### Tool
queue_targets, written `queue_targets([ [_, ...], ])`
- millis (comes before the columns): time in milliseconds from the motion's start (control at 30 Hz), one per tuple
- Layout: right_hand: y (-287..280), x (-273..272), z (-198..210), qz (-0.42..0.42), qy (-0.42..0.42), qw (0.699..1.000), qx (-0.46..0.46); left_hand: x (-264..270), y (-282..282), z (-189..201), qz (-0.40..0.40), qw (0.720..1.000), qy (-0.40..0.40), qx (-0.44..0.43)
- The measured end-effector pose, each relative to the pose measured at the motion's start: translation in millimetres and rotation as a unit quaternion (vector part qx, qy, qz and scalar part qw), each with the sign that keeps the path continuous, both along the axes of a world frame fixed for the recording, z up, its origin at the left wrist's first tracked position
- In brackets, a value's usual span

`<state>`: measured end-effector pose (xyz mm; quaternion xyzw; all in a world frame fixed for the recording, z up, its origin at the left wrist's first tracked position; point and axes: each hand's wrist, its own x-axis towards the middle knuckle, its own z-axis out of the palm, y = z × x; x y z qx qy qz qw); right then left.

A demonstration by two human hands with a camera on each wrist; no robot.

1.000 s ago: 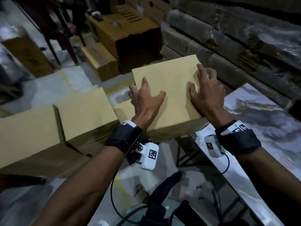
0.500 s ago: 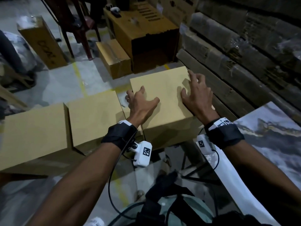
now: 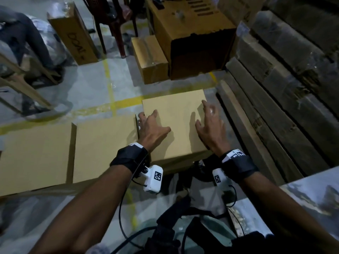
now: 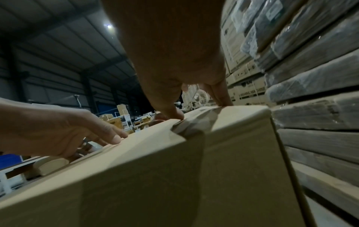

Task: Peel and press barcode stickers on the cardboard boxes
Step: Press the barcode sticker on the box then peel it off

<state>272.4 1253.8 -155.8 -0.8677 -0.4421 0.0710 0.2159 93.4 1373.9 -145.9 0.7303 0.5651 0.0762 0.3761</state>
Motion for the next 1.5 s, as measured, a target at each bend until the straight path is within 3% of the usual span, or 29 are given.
queue_targets([
  [333,15,-8,-60,0.021,0.076,0.997,-0.021,1,22,-37,-0.006,0.997,0.08,-0.011],
  [900,17,-25,-85,-0.01,0.083,0.995,-0.059,-4,27,-86,-0.028,0.99,0.139,-0.02],
  [1033,12,-19,-86,-0.012,0.09,0.995,-0.041,7,21,-87,-0.074,0.983,0.164,0.021],
  [1133,-2,-10,-89,-0.053,0.106,0.993,0.005,24,11,-85,-0.152,0.976,0.138,0.071],
  [1200,-16,-1,-94,-0.097,0.116,0.988,0.012,43,4,-83,-0.24,0.96,0.108,0.099],
  [1333,-49,28,-103,-0.195,0.136,0.971,0.015,93,-12,-75,-0.415,0.896,0.065,0.141],
  [1500,-82,73,-142,-0.222,0.192,0.955,-0.03,169,-26,-86,-0.558,0.82,0.041,0.125],
])
